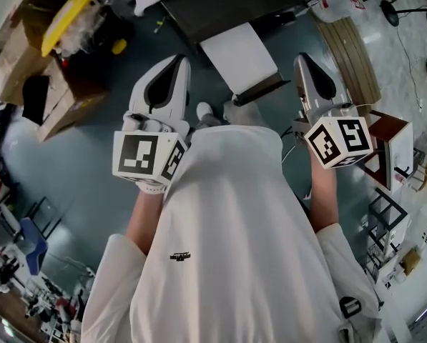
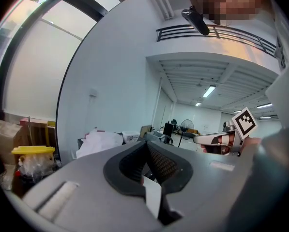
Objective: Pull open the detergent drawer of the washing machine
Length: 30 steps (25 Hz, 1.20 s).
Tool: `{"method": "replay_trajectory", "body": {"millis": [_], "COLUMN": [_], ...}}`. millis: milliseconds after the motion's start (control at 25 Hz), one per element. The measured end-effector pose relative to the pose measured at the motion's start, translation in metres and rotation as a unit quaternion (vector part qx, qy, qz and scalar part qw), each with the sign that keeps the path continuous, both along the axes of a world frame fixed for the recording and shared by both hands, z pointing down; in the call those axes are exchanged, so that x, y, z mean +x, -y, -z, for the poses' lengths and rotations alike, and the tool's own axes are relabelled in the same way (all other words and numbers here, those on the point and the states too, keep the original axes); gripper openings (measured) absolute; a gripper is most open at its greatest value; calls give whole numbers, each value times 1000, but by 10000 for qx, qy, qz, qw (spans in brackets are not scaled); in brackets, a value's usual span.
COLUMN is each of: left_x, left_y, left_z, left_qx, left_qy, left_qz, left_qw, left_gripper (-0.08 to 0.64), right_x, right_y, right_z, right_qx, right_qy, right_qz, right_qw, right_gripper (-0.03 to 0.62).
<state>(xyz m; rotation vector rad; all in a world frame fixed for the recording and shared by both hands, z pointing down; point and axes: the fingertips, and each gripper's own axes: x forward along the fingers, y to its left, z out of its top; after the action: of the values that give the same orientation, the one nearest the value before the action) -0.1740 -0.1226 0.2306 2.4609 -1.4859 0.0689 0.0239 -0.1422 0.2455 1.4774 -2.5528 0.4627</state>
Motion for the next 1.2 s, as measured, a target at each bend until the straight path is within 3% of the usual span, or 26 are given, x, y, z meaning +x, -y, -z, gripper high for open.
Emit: {"method": "replay_trajectory", "body": {"millis": [360, 560, 800, 960, 1080, 1200], "left_x": [1, 2, 1, -1, -6, -4], "left_y": [-5, -9, -17, -19, -21, -23], "left_z": [7, 8, 4, 3, 1, -1], "left_qx": [95, 115, 66, 62, 48, 31], "left_qy": [37, 96, 144, 150, 144, 132], "left_qz": [45, 125, 178, 209, 254, 245], "left_qw": [9999, 9998, 9997, 9996, 9996, 9996], "left_gripper": [14, 14, 14, 14, 14, 14], "right_x": [5, 10, 6, 1, -2, 0], "right_y": [-19, -22, -17, -14, -11, -9], "right_z": [1, 1, -9, -10, -24, -52], "right_qx": [165, 144, 256, 320, 475, 301], "right_qy": [-464, -381, -831, -782, -925, -965], "right_qz": [112, 102, 198, 211, 203, 206], "right_qw": [9987, 9991, 9960, 9962, 9944, 9947], "right_gripper": [-2, -2, 0, 0, 0, 2]}}
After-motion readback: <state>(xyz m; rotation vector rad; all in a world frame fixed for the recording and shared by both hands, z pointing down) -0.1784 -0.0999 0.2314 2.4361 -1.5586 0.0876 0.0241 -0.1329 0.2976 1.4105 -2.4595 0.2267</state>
